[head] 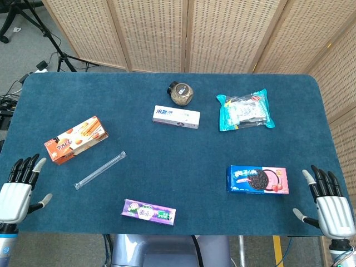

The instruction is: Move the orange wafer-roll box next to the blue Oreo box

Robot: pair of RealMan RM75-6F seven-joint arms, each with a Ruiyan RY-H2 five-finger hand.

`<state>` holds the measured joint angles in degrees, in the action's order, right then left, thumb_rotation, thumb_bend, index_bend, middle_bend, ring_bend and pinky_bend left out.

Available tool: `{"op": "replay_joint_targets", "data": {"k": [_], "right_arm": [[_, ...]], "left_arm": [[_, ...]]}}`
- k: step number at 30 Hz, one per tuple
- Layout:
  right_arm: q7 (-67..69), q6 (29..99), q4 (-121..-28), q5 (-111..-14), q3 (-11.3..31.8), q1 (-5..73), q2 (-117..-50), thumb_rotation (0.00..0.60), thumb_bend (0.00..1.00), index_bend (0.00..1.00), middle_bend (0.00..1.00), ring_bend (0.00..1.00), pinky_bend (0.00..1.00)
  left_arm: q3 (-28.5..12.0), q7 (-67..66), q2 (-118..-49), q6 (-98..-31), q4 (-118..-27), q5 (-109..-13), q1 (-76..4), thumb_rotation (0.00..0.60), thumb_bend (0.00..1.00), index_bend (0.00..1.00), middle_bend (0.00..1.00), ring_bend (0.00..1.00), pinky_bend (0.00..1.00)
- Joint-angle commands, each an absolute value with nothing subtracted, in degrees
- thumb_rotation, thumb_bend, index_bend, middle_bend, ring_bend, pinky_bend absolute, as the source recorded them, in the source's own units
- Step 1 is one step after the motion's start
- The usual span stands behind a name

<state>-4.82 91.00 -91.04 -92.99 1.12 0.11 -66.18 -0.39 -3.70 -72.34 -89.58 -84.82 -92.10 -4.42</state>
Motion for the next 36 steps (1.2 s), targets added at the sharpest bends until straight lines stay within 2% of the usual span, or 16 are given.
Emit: {"op": "replay_joint_targets", "data": {"k": [1,12,17,24,25,30,36], "right_arm": [[-4.8,91.0,-91.0,-93.1,1.0,0.1,-66.2,0.600,0.13,0.05,0.00,0.00,0.00],[-4.2,90.9,-90.8,-92.8,1.1,0.1,-66.1,0.600,0.13,0.05,0.00,0.00,0.00],[-4.5,90.2,-90.6,-93.0,0.8,0.4,-66.4,0.600,0.13,0.05,0.00,0.00,0.00],[-4.3,89.4,-90.5,-92.6,0.9,0.7,-66.5,0.600,0.13,0.05,0.00,0.00,0.00],[-4.3,89.2,-90.4,-92.6,0.8,0.8,-66.6,0.600,0.13,0.05,0.00,0.00,0.00],[-4.1,89.1,-90.3,-92.9,0.6,0.9,-66.6,0.600,0.13,0.05,0.00,0.00,0.00],[-4.0,88.8,-90.2,-92.9,0.5,1.1,-66.7,0.600,0.13,0.05,0.00,0.00,0.00]], "left_arm": [[-0.3,-4.0,-72.3,-89.4,-85.2,-92.0,-4.4,0.600,0.18,0.00,0.00,0.00,0.00],[-0.9,-5.3,-73.0,-89.3,-86.9,-90.5,-4.1,0.600,0.18,0.00,0.00,0.00,0.00],[-2.9,-7.8,-72.7,-86.1,-91.5,-83.8,-4.2,0.600,0.18,0.00,0.00,0.00,0.00],[-9.4,-15.8,-70.8,-82.4,-101.0,-72.7,-7.4,0.600,0.18,0.00,0.00,0.00,0.00],[-11.6,-17.9,-71.2,-81.5,-101.9,-70.1,-9.0,0.600,0.18,0.00,0.00,0.00,0.00],[-16.5,-23.5,-71.7,-76.7,-103.8,-60.2,-14.0,0.600,0.18,0.00,0.00,0.00,0.00],[-19.8,-28.6,-71.9,-71.7,-103.5,-50.0,-19.1,0.600,0.18,0.00,0.00,0.00,0.00]]}}
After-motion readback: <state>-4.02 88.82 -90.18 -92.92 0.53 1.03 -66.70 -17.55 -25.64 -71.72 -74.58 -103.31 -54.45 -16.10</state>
